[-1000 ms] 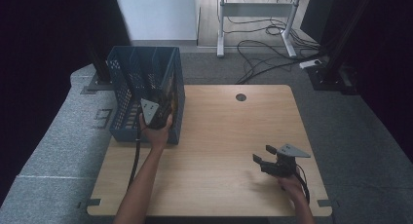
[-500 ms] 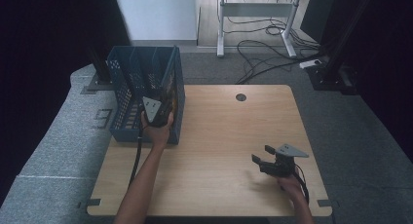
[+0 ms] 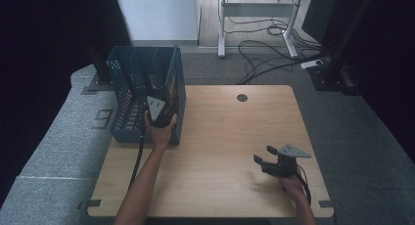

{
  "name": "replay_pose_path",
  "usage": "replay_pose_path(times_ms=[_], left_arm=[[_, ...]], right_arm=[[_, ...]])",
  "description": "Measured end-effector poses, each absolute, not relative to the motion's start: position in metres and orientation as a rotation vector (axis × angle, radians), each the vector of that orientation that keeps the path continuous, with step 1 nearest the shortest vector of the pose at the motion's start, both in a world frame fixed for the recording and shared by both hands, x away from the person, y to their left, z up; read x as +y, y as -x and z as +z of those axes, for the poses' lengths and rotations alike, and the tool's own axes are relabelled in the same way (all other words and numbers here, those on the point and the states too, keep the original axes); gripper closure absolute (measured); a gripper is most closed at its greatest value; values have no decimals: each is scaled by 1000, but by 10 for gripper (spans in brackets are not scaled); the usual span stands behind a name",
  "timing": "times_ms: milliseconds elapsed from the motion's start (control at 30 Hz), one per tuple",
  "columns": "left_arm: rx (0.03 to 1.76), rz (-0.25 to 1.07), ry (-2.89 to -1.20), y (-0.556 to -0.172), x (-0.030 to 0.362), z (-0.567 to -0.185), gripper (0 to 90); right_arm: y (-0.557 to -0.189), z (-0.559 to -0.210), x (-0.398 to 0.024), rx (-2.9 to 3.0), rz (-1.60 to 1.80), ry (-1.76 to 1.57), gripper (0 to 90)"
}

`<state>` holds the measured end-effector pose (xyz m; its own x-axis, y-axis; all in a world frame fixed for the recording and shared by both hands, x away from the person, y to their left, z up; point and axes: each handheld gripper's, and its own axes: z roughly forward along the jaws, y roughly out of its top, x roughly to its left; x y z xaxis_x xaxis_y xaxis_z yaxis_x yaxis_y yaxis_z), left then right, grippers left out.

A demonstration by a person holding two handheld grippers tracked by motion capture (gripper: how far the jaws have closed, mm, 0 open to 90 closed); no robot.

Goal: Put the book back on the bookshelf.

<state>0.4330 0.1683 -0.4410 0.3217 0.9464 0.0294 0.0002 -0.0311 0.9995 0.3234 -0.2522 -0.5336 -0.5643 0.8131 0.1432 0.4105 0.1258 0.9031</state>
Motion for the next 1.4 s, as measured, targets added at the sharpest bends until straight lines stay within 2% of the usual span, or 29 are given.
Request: replay_pose_path(times_ms=[67,233,433,600,767,1000,1233,1400], left_arm=[[960,975,-1366,-432,170,-442,526],[961,951,-1377,-432,172,-442,494],[970,896,-1434,-427,176,-442,366],[976,813,-1498,-415,187,-449,308],[982,766,-1513,-400,197,-456,290],[1020,635,-1519,-377,208,-467,279],[999,553,-1590,-347,208,-485,281],[980,471,-1699,-331,200,-502,279]], right_arm=[[-323,-534,-252,2026,1421,-1185,255],[-324,-534,-252,2031,1416,-1184,253],[-324,-535,-253,2038,1410,-1185,251],[-325,-536,-253,2045,1407,-1192,250],[-327,-538,-252,2051,1404,-1194,251],[-334,-542,-252,2053,1408,-1202,258],[-336,-545,-252,2053,1398,-1217,260],[-334,-543,-257,2032,1398,-1241,259]])
